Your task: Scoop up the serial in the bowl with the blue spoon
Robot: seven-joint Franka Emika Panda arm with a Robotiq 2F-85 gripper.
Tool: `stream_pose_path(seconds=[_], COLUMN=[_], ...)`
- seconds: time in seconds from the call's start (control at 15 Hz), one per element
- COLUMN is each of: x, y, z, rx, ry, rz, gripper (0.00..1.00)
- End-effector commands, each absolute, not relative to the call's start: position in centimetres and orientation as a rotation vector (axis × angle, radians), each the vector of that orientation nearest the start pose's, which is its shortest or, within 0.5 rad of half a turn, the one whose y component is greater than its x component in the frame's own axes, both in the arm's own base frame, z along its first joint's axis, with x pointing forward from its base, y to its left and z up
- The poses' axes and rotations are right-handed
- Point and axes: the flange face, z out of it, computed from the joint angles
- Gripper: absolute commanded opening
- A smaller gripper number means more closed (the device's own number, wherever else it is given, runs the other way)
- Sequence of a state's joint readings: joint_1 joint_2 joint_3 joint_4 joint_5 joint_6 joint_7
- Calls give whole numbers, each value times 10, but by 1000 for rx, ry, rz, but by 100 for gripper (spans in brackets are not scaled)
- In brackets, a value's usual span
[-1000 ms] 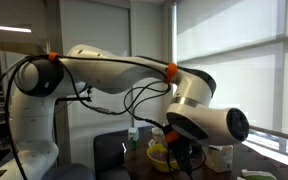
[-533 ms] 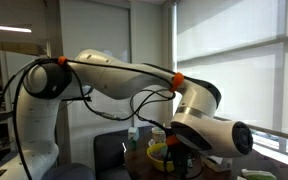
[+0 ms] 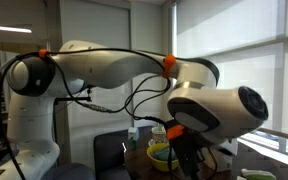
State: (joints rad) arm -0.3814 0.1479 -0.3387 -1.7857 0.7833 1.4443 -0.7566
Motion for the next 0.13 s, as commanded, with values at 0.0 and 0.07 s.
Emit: stream_pose_path(seconds=[0.0, 0.07], x=[421, 448], y=[-319, -318], z=[550, 515], rx=[-2415, -2362], ry=[-43, 24], rz=[-340, -282], gripper=[99, 85])
